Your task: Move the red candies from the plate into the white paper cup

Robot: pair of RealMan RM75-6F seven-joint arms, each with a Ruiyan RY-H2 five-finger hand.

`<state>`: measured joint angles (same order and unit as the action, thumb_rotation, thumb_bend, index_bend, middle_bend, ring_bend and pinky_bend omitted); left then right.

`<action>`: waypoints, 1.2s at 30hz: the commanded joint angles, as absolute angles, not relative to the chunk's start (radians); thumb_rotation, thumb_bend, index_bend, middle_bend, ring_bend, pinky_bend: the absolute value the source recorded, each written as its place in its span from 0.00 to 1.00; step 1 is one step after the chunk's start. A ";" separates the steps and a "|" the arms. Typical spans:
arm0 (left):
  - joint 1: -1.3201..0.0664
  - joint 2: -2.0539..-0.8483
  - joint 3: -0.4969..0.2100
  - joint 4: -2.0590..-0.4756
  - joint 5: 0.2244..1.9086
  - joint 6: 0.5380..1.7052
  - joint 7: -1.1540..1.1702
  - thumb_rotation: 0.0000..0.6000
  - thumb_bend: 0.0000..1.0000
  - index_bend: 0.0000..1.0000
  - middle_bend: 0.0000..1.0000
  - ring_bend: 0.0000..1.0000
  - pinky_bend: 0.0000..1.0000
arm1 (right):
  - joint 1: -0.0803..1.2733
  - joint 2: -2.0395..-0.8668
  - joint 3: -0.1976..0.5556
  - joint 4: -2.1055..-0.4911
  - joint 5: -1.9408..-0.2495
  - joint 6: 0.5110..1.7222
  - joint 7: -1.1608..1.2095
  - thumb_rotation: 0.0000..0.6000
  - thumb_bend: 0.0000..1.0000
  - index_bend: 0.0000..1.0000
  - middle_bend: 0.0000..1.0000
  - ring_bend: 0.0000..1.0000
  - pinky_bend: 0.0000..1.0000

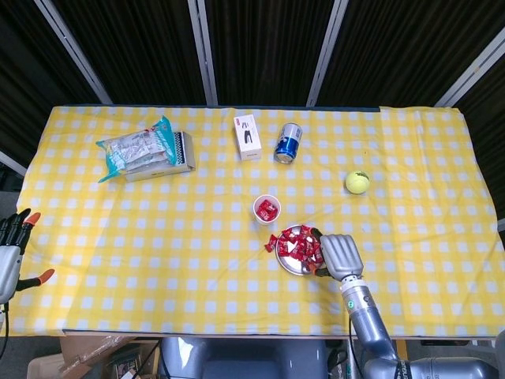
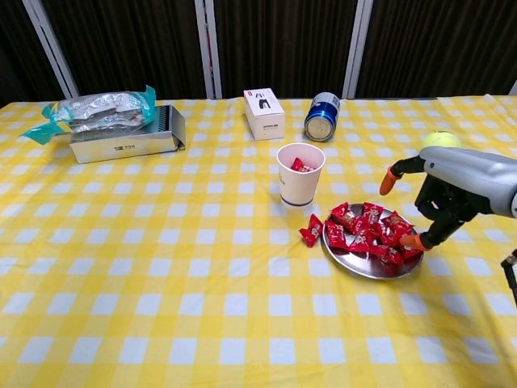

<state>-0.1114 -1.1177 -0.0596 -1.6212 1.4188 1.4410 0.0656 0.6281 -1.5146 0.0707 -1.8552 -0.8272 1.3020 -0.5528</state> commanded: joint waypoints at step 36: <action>-0.117 -1.104 -0.060 -1.625 1.398 1.409 0.053 1.00 0.06 0.00 0.00 0.00 0.00 | 0.607 -1.665 0.122 -1.587 -0.771 1.152 -0.504 1.00 0.28 0.58 0.87 0.83 0.95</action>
